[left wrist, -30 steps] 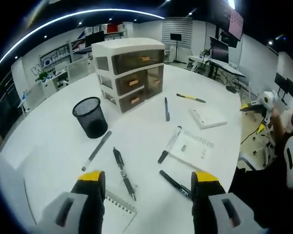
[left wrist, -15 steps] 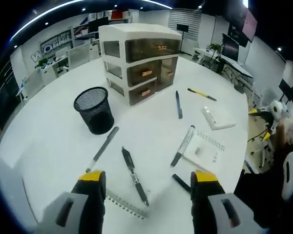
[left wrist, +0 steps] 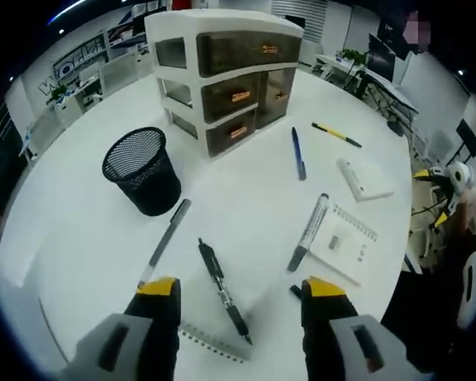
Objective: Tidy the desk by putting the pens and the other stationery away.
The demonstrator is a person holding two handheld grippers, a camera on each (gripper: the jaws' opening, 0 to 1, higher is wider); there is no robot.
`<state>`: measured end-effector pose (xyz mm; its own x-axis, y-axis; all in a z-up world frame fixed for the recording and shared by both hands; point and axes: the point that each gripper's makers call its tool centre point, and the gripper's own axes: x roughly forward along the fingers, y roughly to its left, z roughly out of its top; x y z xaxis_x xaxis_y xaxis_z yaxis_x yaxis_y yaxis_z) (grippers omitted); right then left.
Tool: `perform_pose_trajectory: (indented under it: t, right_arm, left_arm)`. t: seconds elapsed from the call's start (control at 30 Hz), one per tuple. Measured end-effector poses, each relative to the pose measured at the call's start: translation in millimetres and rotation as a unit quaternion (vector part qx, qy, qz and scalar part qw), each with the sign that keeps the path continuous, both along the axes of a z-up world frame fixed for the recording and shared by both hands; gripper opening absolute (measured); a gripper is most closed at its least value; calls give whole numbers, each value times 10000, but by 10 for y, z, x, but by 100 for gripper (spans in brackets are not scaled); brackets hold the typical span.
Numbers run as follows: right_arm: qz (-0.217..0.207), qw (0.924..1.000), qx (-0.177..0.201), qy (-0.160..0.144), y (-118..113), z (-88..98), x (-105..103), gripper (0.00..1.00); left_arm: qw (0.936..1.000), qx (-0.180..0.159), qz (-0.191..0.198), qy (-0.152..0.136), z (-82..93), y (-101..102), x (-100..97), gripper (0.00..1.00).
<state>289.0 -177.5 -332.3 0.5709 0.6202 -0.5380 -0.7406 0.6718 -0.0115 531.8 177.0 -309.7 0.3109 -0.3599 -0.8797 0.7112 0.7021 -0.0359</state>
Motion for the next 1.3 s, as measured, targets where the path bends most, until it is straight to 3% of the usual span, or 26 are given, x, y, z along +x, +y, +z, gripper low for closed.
perform_pose_trajectory:
  t: [0.4,0.77,1.3]
  right_arm:
    - [49,10000,32,-9,12,-12,-41,75]
    - [67,10000,54,-15,28,-19,-66,75]
    - [70,10000,53,-6,47,-48,-113,75]
  left_arm:
    - [9977,639,63,236,-151,55,53,49]
    - [9953,859,248,372,-346,97,188,44]
    - [9933,959,349,550,-615,28,210,36]
